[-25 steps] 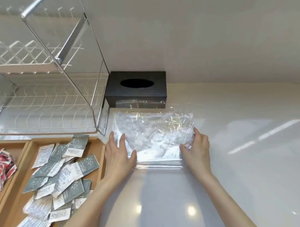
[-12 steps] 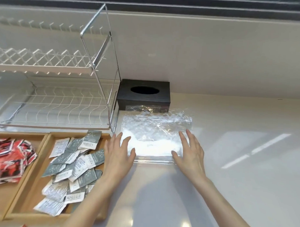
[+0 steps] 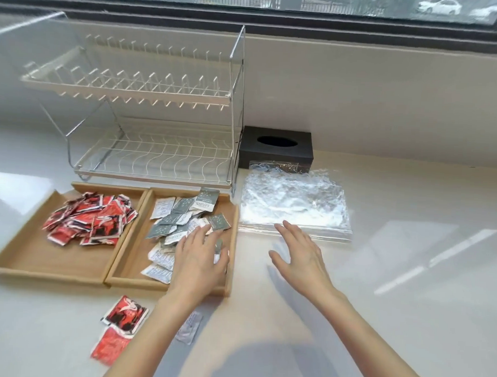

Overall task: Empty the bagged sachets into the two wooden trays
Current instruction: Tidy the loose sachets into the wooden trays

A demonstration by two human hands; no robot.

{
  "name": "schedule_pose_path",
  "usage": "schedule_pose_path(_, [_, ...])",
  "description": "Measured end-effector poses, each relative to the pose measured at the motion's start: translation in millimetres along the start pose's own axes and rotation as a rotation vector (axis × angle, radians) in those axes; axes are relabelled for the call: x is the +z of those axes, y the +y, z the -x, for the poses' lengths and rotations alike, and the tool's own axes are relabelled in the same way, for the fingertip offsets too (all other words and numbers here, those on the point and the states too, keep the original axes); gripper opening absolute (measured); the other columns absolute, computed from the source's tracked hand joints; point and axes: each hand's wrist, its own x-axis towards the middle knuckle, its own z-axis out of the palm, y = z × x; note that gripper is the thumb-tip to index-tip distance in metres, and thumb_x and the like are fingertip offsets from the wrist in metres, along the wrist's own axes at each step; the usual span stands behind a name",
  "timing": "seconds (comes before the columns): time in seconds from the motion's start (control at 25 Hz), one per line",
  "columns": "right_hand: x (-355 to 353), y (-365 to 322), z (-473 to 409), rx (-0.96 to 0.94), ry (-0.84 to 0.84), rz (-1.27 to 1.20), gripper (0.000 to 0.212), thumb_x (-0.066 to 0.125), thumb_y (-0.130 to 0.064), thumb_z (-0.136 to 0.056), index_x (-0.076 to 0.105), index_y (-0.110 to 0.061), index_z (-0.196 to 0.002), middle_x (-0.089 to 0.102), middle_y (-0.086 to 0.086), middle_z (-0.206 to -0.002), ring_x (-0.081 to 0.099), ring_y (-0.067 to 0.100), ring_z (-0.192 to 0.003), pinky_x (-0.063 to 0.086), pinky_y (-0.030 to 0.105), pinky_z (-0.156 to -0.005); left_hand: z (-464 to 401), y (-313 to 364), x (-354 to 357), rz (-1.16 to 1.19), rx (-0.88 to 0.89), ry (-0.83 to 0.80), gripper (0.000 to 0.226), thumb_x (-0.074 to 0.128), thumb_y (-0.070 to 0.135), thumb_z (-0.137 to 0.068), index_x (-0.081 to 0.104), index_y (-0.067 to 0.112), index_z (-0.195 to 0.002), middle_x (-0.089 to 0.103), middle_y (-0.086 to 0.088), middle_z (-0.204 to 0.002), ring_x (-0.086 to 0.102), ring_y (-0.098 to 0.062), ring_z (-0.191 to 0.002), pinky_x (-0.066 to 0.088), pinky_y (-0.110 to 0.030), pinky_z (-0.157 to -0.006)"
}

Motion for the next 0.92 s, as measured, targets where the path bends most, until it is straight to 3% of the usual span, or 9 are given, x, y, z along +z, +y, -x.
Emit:
schedule_pose_path(0.16, [32, -40, 25, -0.068, -0.020, -0.105, 0.050, 0.048, -0.029, -0.091, 0.033, -0.025, -0.139, 0.029, -0.006, -0.150, 0.023, 0.012, -0.139, 0.019, 0.028, -0.111, 37, -37, -11, 0.009, -0.089, -0.054, 0.049, 0.041, 0.039, -0.083, 0.049, 0.015, -0.125, 0.042, -0.012, -0.139, 0.039, -0.030, -0.128, 0.029, -0.042, -0.103])
schedule_pose_path(0.44, [86, -99, 54, -0.180, 0.005, -0.228, 0.034, 0.053, -0.019, -0.087, 0.054, -0.019, -0.121, 0.055, -0.005, -0.126, 0.047, 0.009, -0.119, 0.028, 0.012, -0.097, 78, -106, -21, 0.051, -0.118, -0.033, 0.066, 0.021, 0.049, -0.069, 0.056, 0.016, -0.115, 0.055, -0.007, -0.125, 0.051, -0.028, -0.116, 0.040, -0.041, -0.091])
schedule_pose_path(0.64, [123, -126, 60, -0.163, -0.082, -0.227, 0.035, 0.050, -0.021, -0.087, 0.053, -0.019, -0.122, 0.057, -0.004, -0.124, 0.047, 0.010, -0.118, 0.029, 0.015, -0.098, 89, -144, -21, 0.070, -0.118, -0.105, 0.065, 0.024, 0.047, -0.069, 0.057, 0.015, -0.116, 0.057, -0.005, -0.122, 0.052, -0.027, -0.116, 0.041, -0.040, -0.092])
schedule_pose_path(0.76, [142, -139, 57, -0.112, -0.142, -0.173, 0.036, 0.050, -0.023, -0.089, 0.050, -0.019, -0.124, 0.054, -0.005, -0.127, 0.045, 0.012, -0.121, 0.029, 0.019, -0.100, 94, -161, -22, 0.048, -0.140, -0.197, 0.052, 0.047, 0.041, -0.081, 0.046, 0.018, -0.128, 0.047, -0.003, -0.132, 0.043, -0.025, -0.122, 0.037, -0.038, -0.097])
schedule_pose_path(0.92, [168, -163, 50, -0.034, -0.198, -0.068, 0.041, 0.049, -0.029, -0.089, 0.047, -0.017, -0.127, 0.051, 0.003, -0.124, 0.044, 0.020, -0.120, 0.033, 0.030, -0.100, 102, -179, -25, -0.050, -0.148, -0.284, 0.070, 0.055, 0.049, -0.079, 0.028, 0.021, -0.137, 0.038, -0.004, -0.133, 0.036, -0.024, -0.124, 0.036, -0.035, -0.096])
